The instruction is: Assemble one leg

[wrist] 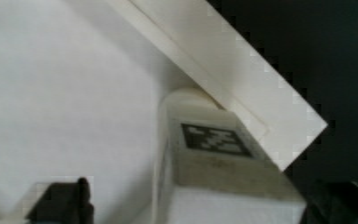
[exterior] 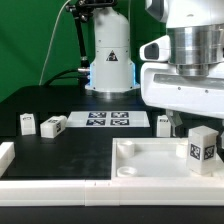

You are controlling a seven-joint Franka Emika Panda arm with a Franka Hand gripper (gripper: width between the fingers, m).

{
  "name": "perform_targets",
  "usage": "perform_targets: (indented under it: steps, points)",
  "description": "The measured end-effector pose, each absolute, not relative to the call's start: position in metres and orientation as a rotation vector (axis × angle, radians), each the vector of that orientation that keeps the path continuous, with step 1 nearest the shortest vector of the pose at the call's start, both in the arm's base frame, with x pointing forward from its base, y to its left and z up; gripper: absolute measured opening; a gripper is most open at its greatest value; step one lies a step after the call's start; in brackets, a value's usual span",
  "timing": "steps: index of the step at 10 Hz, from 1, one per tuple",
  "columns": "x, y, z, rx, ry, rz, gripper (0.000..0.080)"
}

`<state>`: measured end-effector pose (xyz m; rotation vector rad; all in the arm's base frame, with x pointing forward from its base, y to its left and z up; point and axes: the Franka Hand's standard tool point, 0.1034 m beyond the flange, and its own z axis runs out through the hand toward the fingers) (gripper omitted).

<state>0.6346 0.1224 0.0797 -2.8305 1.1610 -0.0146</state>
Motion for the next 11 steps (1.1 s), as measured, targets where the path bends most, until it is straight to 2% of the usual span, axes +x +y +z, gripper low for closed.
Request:
perform_targets:
  steps: [2,11]
  points:
    - [0.6343,0.1246,0.0795,-2.935,0.867,-0.027,0.0647]
    - [0.6383,0.1157,0.0783,-3.073,-0.548,-0.049,0.0649]
